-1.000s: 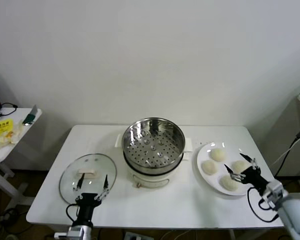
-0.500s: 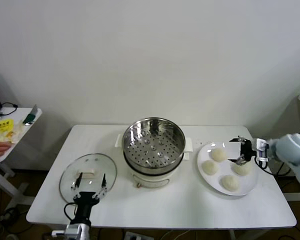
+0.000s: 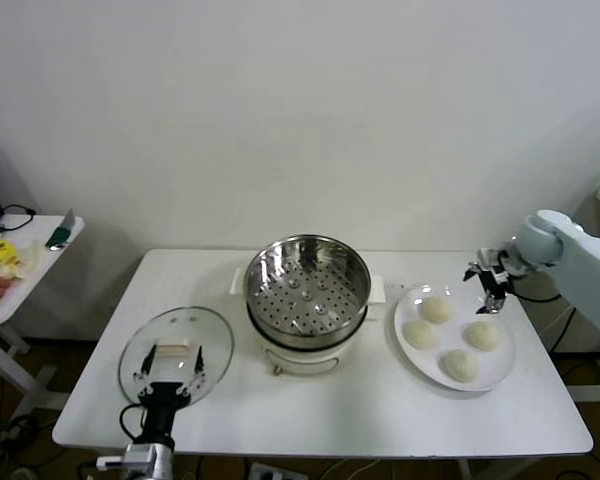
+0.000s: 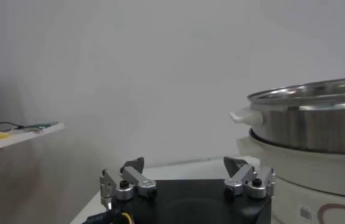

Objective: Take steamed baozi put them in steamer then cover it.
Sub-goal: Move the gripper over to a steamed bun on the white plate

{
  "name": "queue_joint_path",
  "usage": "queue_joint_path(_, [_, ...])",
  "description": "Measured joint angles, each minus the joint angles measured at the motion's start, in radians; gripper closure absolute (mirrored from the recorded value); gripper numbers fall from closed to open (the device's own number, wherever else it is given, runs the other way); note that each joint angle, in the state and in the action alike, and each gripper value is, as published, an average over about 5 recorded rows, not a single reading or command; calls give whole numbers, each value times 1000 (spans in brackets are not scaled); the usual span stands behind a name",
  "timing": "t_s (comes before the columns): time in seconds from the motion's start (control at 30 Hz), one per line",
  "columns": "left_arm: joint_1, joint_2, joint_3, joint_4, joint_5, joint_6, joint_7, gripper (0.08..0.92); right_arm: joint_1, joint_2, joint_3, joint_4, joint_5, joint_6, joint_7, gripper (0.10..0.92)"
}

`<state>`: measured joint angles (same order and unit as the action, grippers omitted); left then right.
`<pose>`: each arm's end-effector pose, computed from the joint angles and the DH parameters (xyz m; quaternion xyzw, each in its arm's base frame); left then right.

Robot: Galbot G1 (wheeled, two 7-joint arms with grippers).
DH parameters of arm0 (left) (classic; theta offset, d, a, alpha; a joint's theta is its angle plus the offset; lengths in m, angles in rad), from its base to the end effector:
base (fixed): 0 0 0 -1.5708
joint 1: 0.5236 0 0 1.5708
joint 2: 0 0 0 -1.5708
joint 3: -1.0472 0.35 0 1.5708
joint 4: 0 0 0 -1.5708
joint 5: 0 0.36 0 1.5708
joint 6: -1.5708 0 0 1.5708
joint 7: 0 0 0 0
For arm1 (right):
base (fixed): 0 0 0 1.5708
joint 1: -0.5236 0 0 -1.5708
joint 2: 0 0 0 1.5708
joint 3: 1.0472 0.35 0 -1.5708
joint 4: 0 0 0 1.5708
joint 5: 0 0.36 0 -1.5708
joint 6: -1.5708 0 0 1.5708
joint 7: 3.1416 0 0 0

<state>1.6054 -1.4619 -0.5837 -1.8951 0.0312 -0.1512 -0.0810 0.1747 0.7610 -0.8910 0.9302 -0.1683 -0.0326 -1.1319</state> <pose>0.1662 0.0459 -0.3769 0.0366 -0.9955 -0.0789 0.0366 0.5757 -0.2126 -0.1616 0.4579 -0.5196 0.5828 0.4250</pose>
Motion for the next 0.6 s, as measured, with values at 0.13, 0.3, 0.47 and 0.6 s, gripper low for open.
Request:
queue_joint_path(0.13, [0, 4, -4, 2, 0, 7, -8, 177, 9, 66, -25, -81, -14, 11, -4, 203])
queue_joint_path(0.3, [-1, 5, -9, 5, 0, 18, -19, 177, 0, 136, -36, -158, -31, 18, -9, 203])
queue_joint_path(0.47, [0, 5, -15, 6, 4, 23, -25, 177, -20, 190, -38, -215, -47, 24, -14, 203])
queue_joint_path(0.6, [2, 5, -23, 12, 6, 26, -33, 177, -35, 223, -37, -253, -61, 33, -14, 203])
